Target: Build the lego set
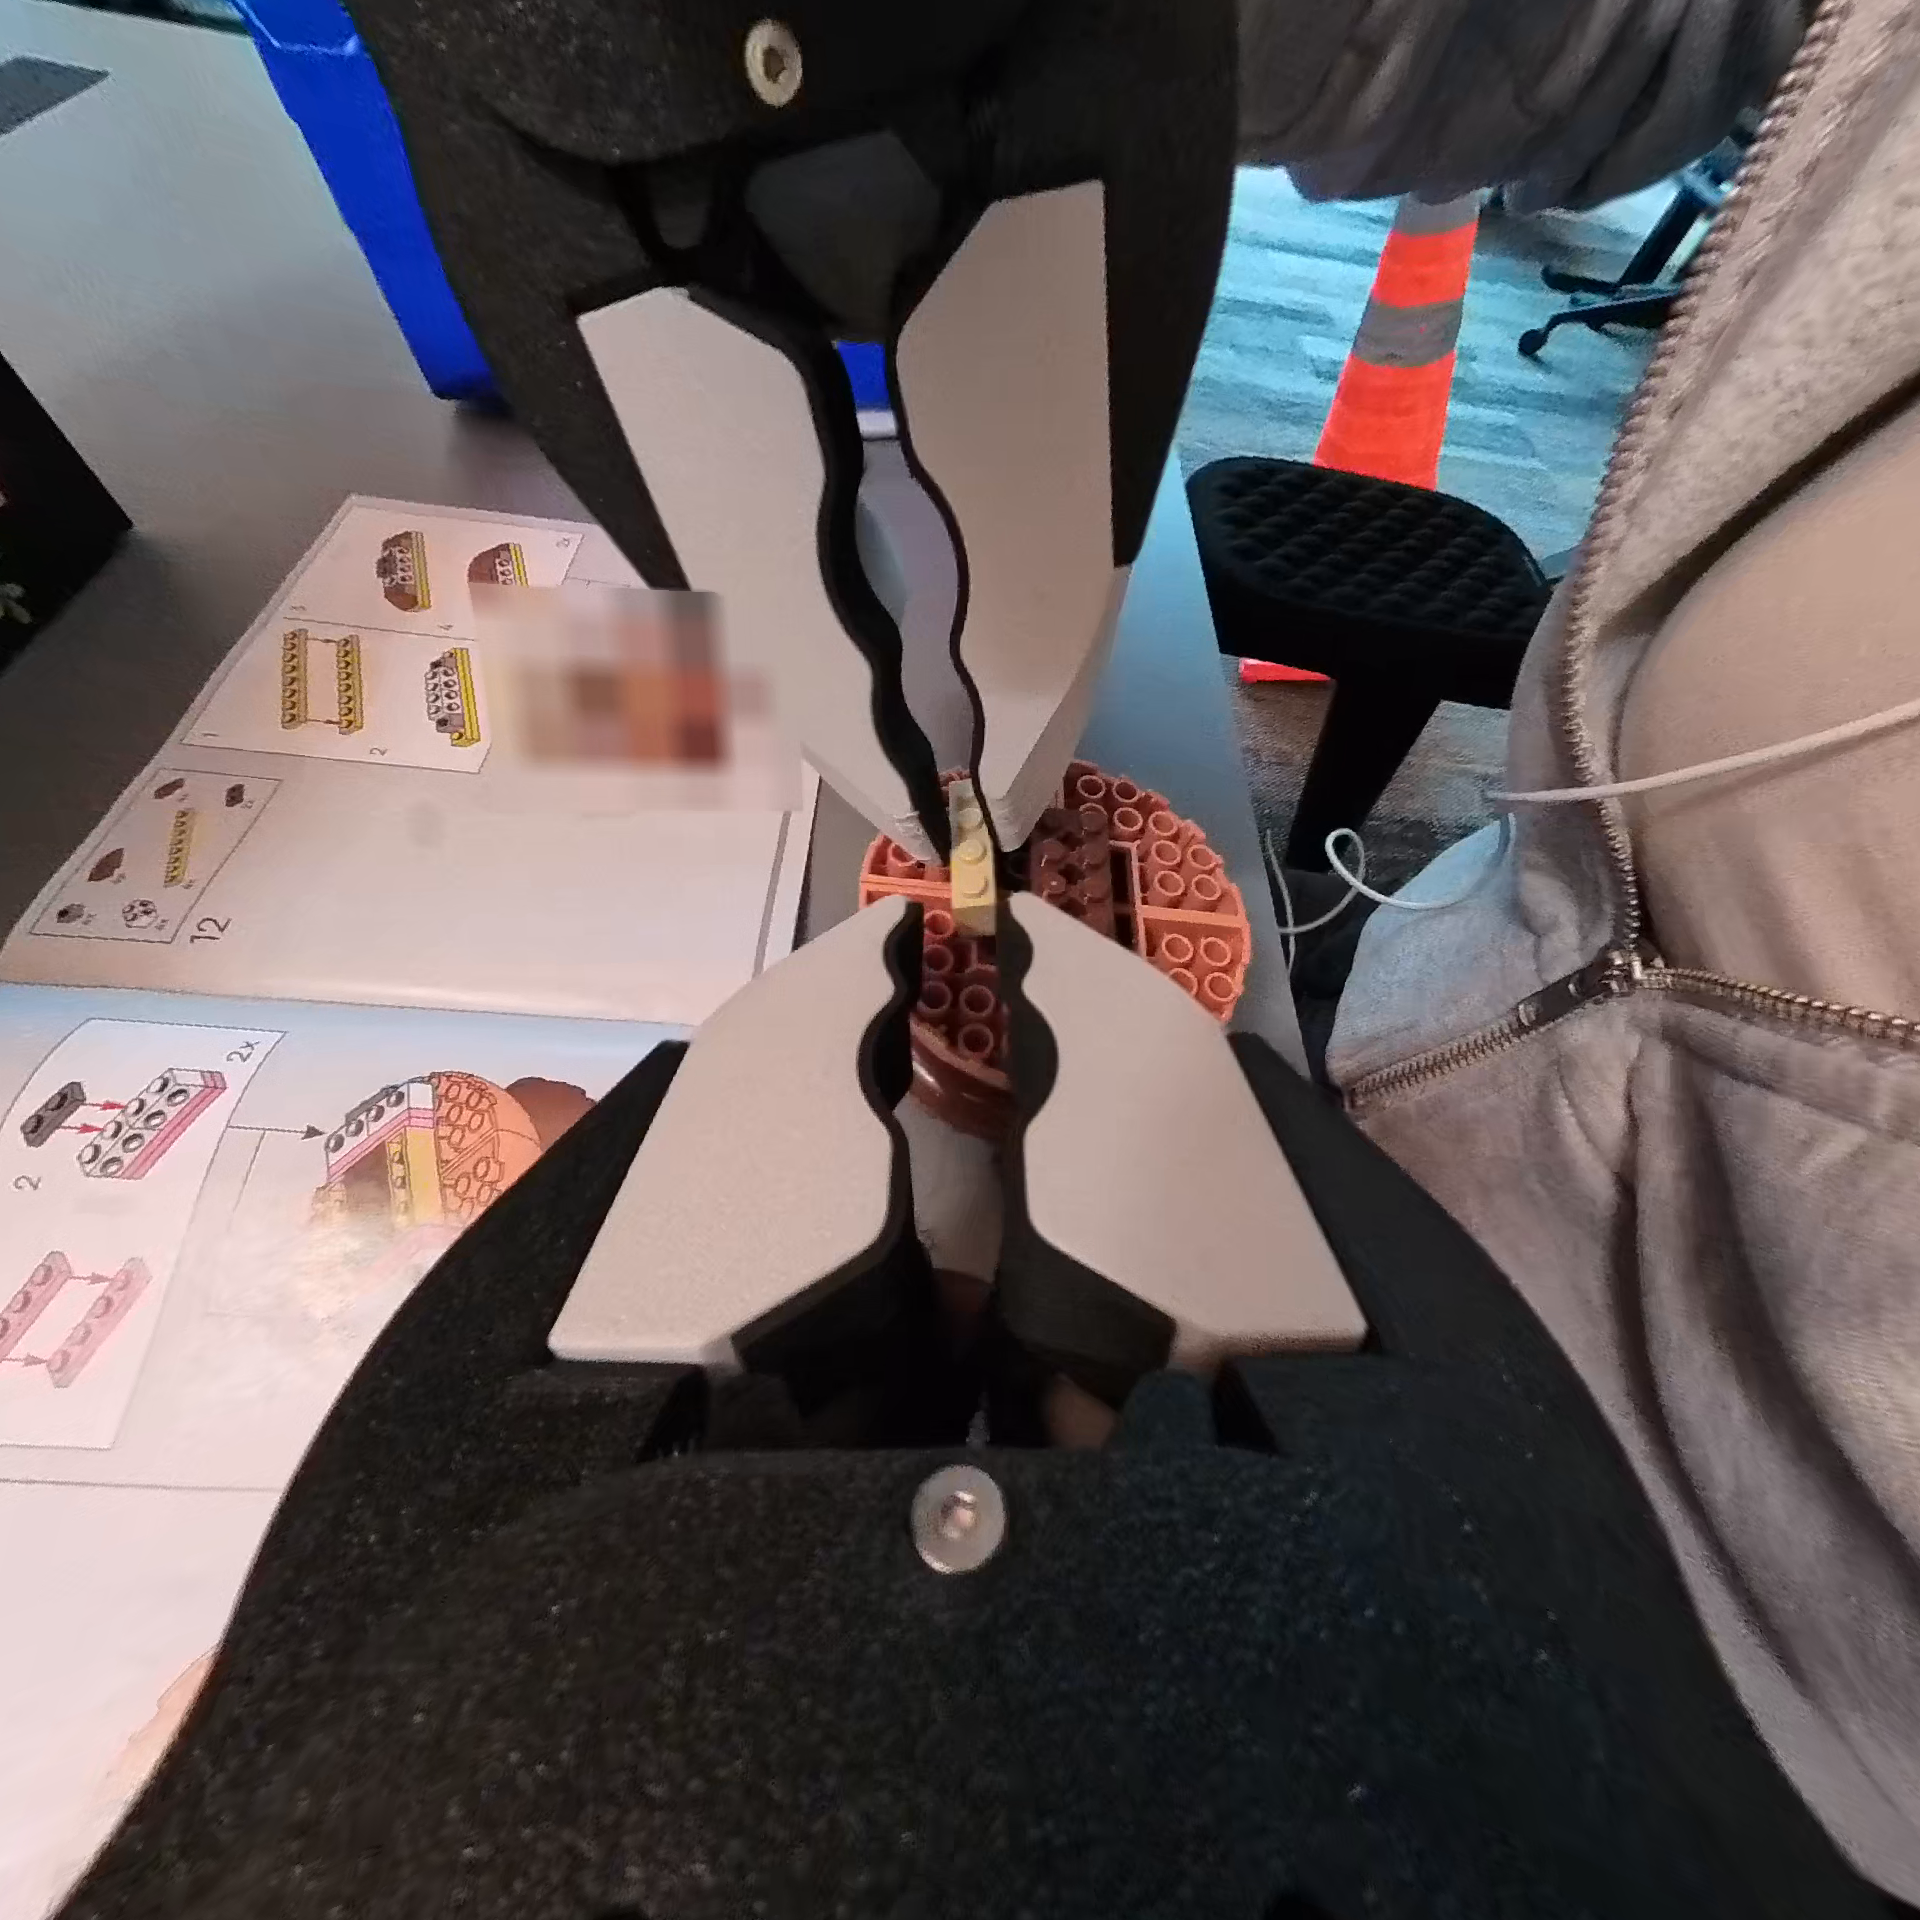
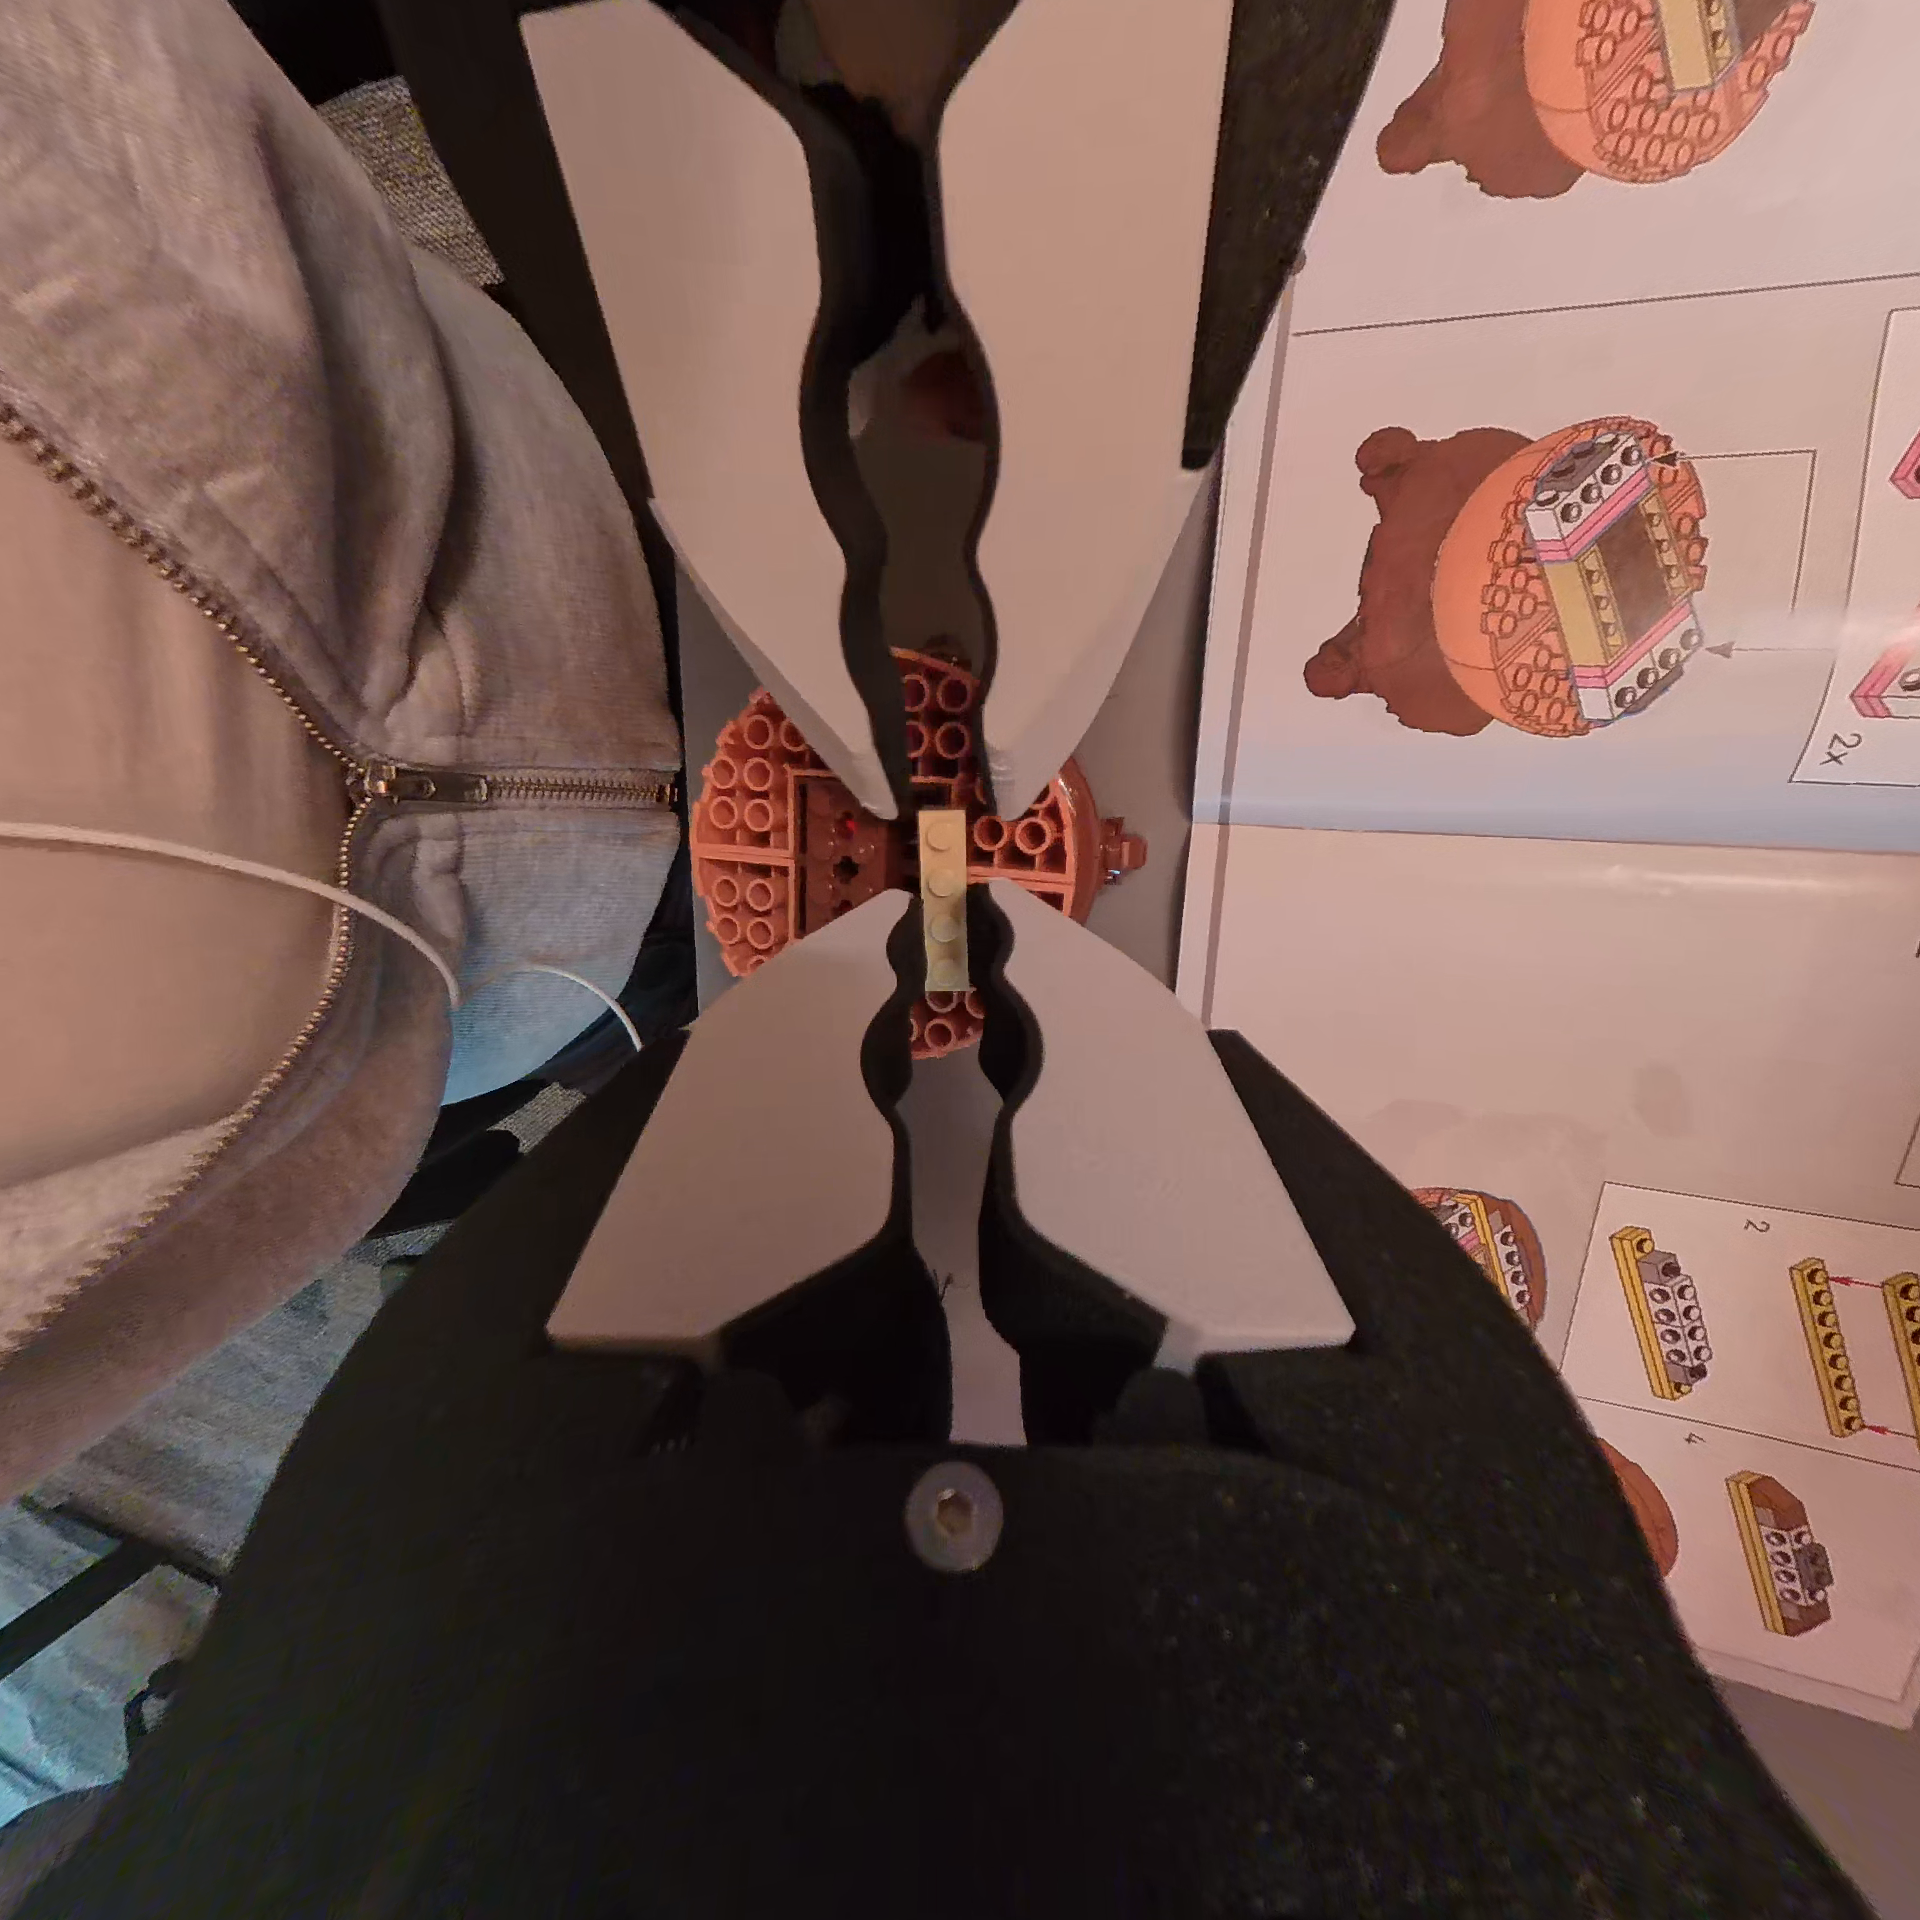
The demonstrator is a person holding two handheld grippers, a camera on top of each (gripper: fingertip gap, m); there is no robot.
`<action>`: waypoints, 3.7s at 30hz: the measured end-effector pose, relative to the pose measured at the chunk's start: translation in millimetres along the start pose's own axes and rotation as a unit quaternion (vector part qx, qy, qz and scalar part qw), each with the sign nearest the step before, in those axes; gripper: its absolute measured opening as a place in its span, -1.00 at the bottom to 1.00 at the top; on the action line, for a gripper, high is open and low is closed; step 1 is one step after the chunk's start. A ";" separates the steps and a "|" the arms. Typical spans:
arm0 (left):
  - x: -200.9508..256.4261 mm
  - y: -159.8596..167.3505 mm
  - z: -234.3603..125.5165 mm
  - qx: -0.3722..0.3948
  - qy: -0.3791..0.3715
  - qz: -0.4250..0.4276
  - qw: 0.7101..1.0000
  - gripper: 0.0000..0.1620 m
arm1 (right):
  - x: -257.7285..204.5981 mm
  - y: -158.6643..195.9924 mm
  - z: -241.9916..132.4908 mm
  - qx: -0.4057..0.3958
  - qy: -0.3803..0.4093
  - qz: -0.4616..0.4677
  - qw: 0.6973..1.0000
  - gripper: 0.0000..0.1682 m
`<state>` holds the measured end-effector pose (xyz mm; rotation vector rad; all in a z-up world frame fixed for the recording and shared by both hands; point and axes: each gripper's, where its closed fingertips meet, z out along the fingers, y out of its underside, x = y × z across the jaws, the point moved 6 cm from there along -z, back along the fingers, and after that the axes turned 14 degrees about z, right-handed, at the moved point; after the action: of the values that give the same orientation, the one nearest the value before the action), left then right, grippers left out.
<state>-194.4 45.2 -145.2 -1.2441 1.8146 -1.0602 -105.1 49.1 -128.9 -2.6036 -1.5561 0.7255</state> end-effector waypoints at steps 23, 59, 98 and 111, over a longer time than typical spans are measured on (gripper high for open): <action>-1.0 -4.5 1.7 -0.021 0.035 0.059 0.997 -0.94 | 2.4 20.6 -4.5 0.097 -0.010 0.021 0.995 -0.92; 4.7 -0.3 2.1 -0.076 0.078 0.084 0.990 -0.91 | 0.0 23.8 -0.9 0.109 -0.027 -0.015 0.994 -0.95; 8.0 1.3 1.0 -0.059 0.043 0.093 0.993 -0.92 | -3.5 29.2 -1.7 0.132 -0.020 -0.014 0.991 -0.94; -4.3 -8.7 -14.6 0.040 -0.032 0.058 0.997 -1.00 | 0.5 29.8 -20.2 0.257 -0.003 0.016 0.966 -0.76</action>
<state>-202.3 50.9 -130.7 -1.0981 1.7566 -1.0079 -72.1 38.9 -118.6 -2.2417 -1.1303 0.9835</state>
